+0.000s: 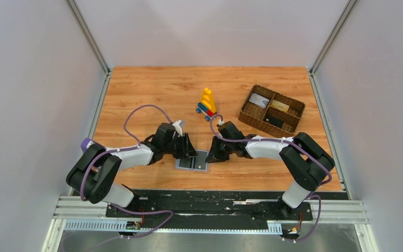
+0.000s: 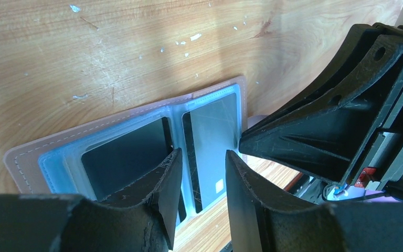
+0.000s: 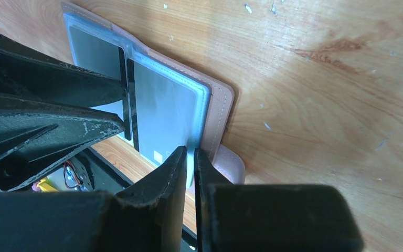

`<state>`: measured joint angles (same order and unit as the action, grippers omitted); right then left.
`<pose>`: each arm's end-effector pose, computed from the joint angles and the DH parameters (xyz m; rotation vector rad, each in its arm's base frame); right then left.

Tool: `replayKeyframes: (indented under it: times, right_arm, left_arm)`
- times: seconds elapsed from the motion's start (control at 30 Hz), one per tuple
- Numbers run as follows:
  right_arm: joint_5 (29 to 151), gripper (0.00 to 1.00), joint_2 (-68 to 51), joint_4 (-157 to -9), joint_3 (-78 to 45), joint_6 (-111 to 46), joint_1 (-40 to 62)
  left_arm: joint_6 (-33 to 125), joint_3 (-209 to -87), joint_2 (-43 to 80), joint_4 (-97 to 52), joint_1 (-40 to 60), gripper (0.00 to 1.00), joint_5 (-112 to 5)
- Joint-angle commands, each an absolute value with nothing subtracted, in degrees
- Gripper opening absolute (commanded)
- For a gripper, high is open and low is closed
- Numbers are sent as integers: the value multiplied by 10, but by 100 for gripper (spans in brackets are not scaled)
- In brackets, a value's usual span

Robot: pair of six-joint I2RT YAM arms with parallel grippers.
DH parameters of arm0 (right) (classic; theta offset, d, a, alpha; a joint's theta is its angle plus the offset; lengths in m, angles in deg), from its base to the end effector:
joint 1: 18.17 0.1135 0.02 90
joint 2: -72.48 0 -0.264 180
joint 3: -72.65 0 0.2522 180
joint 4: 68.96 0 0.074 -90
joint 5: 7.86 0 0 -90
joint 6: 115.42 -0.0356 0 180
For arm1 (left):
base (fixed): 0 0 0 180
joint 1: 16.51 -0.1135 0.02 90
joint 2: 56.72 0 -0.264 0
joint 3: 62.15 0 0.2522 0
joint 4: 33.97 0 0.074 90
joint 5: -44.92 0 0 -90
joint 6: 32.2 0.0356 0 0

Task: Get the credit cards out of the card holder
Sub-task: Remove the credit card from the card holder.

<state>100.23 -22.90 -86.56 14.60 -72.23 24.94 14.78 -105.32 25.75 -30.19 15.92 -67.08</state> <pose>0.2168 0.2180 0.1351 -0.0499 2.7793 0.9326 0.2112 -0.1500 0.1424 -0.0208 2.5233 -1.0543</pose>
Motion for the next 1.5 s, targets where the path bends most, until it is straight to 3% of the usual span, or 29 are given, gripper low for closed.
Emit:
replayKeyframes:
  times: [0.0, 0.3, 0.5, 0.8, 1.47]
  right_arm:
    - [989, 12, -221, -849, 153, -714, 247]
    - [989, 12, -215, -847, 157, -716, 246]
    - [992, 11, -218, -846, 156, -716, 247]
    - [986, 10, -221, -846, 158, -714, 246]
    - [977, 8, -224, -849, 171, -695, 228]
  left_arm:
    - [143, -1049, 267, -320, 167, 44, -666]
    - [120, -1037, 279, -343, 170, 43, -686]
    - [94, -1029, 268, -370, 170, 37, -707]
    - [80, -1033, 230, -348, 170, 0, -699]
    - [125, -1063, 219, -237, 168, 0, -642]
